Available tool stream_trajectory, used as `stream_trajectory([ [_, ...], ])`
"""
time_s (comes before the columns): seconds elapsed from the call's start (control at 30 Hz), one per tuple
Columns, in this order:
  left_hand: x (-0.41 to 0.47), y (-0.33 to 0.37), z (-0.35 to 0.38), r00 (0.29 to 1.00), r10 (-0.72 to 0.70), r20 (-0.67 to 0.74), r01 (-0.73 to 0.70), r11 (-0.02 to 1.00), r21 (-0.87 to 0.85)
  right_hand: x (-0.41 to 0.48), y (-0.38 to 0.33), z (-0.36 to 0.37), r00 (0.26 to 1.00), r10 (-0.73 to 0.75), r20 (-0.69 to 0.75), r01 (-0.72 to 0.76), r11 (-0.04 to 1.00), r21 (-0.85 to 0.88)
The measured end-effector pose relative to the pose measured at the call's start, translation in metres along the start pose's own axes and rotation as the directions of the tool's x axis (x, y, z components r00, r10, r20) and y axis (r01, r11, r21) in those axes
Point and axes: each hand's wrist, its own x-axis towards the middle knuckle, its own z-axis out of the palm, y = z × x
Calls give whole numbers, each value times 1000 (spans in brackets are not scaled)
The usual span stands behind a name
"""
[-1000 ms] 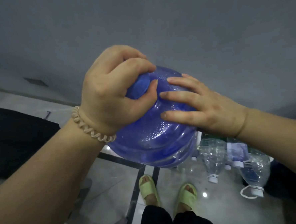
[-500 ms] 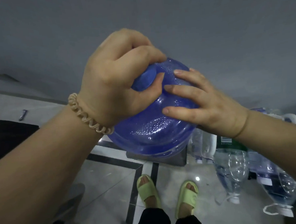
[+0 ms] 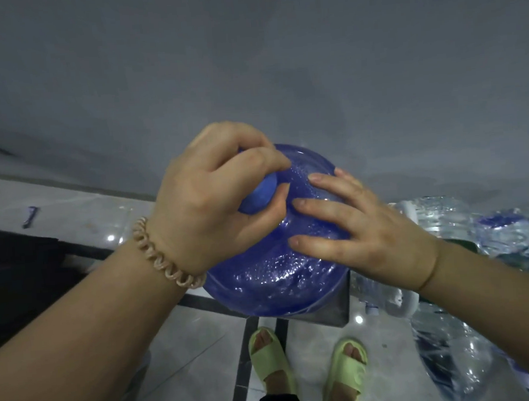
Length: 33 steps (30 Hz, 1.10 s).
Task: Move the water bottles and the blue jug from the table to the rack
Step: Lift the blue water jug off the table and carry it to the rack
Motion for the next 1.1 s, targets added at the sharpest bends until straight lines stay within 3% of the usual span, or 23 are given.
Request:
stream_trajectory([
  [0.57, -15, -15, 24, 999, -25, 32, 25, 1000, -14, -15, 10, 29, 1000, 17, 19, -18, 999, 41],
  [1.1, -16, 14, 51, 995, -15, 101, 14, 1000, 3, -53, 11, 37, 998, 63, -20, -62, 997, 55],
])
